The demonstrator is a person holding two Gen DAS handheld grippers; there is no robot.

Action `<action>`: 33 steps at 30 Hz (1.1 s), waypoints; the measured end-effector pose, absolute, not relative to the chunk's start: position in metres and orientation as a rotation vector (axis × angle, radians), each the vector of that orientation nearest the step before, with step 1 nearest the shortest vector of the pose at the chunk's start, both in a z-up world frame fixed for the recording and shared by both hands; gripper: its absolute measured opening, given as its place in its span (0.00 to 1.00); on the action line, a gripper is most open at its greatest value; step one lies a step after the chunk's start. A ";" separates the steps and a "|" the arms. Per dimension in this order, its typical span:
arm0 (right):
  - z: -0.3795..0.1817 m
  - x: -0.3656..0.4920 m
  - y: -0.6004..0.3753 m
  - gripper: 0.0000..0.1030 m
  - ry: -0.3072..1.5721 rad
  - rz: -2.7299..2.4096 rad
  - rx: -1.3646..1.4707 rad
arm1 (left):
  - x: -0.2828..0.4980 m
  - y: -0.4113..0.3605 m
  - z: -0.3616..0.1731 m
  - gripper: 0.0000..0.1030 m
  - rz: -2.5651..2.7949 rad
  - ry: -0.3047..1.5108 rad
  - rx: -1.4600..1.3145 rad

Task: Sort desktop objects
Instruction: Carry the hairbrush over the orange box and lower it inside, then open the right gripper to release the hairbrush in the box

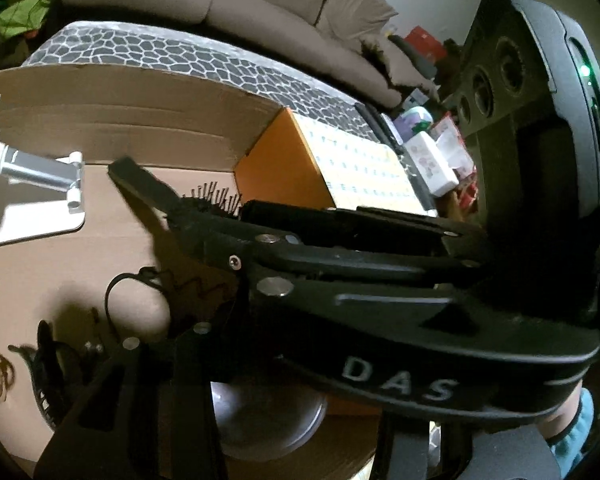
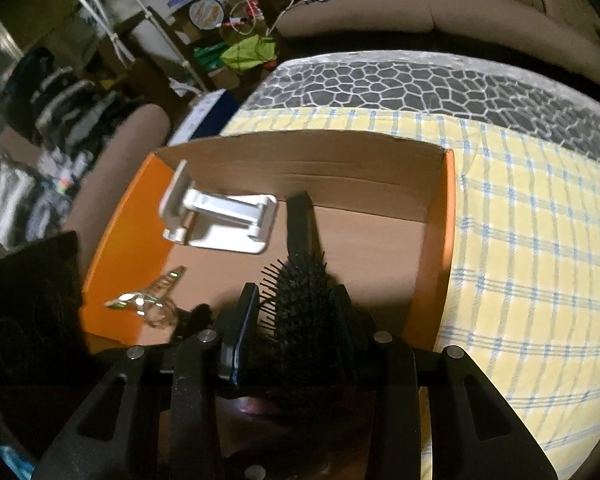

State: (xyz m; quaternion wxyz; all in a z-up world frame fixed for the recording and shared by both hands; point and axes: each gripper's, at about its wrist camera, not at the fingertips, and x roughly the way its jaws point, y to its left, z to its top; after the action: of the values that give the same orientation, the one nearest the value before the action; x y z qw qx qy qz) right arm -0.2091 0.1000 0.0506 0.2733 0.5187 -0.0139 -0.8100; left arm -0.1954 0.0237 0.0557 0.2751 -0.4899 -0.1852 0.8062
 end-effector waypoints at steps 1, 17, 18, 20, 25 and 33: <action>0.050 -0.208 0.097 0.36 0.002 -2.194 1.388 | -0.193 0.020 0.056 0.52 2.178 -0.495 -1.317; 0.060 -0.199 0.109 0.47 -0.034 -2.254 1.361 | -0.160 -0.021 0.072 0.66 2.248 -0.501 -1.326; 0.062 -0.197 0.111 0.47 -0.041 -2.258 1.357 | -0.158 -0.021 0.073 0.66 2.253 -0.493 -1.326; 0.065 -0.194 0.114 0.49 -0.048 -2.266 1.349 | -0.154 -0.021 0.077 0.68 2.275 -0.468 -1.326; 0.071 -0.182 0.120 0.63 -0.054 -2.283 1.339 | -0.143 -0.022 0.088 0.74 2.313 -0.429 -1.318; 0.080 -0.160 0.130 0.86 -0.058 -2.292 1.302 | -0.126 -0.026 0.101 0.94 2.370 -0.379 -1.301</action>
State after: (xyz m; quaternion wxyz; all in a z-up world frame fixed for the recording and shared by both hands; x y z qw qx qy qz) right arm -0.1604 0.1300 0.0802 0.2500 0.4782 -0.0211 -0.8416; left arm -0.1262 -0.0258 0.1011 0.2043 -0.4665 -0.1359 0.8498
